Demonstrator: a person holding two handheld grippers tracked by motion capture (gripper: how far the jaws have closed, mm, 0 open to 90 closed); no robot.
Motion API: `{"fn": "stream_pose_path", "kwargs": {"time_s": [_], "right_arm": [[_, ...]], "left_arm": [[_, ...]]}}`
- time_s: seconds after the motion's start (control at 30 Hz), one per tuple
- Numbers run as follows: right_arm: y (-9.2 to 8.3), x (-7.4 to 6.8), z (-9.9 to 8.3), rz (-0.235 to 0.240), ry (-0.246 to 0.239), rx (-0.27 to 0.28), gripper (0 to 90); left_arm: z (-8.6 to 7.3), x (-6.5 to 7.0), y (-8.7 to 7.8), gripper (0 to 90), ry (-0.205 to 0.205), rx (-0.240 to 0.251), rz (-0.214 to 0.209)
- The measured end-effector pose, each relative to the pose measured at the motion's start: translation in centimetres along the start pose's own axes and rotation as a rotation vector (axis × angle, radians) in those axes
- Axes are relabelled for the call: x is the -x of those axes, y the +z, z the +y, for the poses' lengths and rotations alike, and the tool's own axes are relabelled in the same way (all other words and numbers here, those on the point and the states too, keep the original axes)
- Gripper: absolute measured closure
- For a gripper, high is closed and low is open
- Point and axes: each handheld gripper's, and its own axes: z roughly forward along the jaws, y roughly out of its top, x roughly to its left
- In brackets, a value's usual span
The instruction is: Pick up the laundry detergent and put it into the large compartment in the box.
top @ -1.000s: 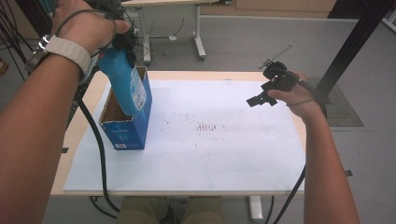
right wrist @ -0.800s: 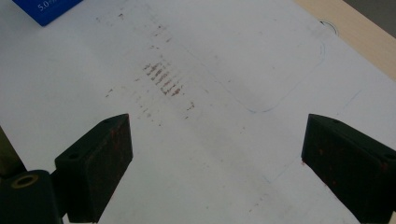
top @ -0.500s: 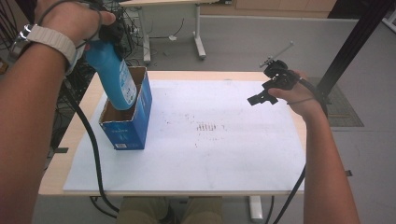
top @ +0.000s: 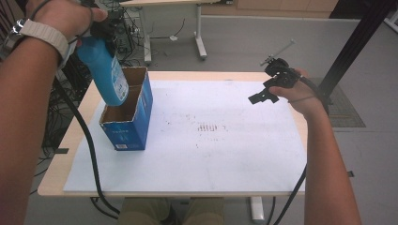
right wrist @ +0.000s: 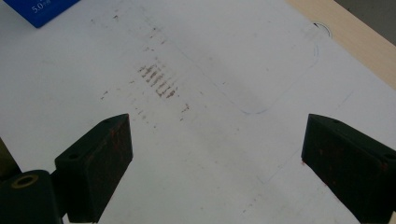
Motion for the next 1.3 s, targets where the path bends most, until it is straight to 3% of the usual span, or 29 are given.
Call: {"fn": "stream_pose_path", "kwargs": {"time_s": [0.2, 0.4, 0.97, 1.3], "right_arm": [[-0.1, 0.2, -0.2, -0.003, 0.007, -0.001, 8.5], [-0.1, 0.4, -0.4, -0.005, 0.015, -0.002, 8.5], [0.8, 0.9, -0.3, -0.001, 0.022, -0.010, 8.5], [1.1, 1.1, -0.2, 0.001, 0.028, -0.017, 8.5]], "left_arm": [[0.5, -0.6, 0.5, 38.8, -0.006, -0.003, -0.007], [0.8, -0.4, 0.8, 38.8, -0.008, 0.003, 0.015], [2.4, -1.1, 4.3, 38.8, -0.009, -0.026, 0.015], [2.8, -1.3, 5.5, 38.8, -0.004, -0.029, 0.016]]}}
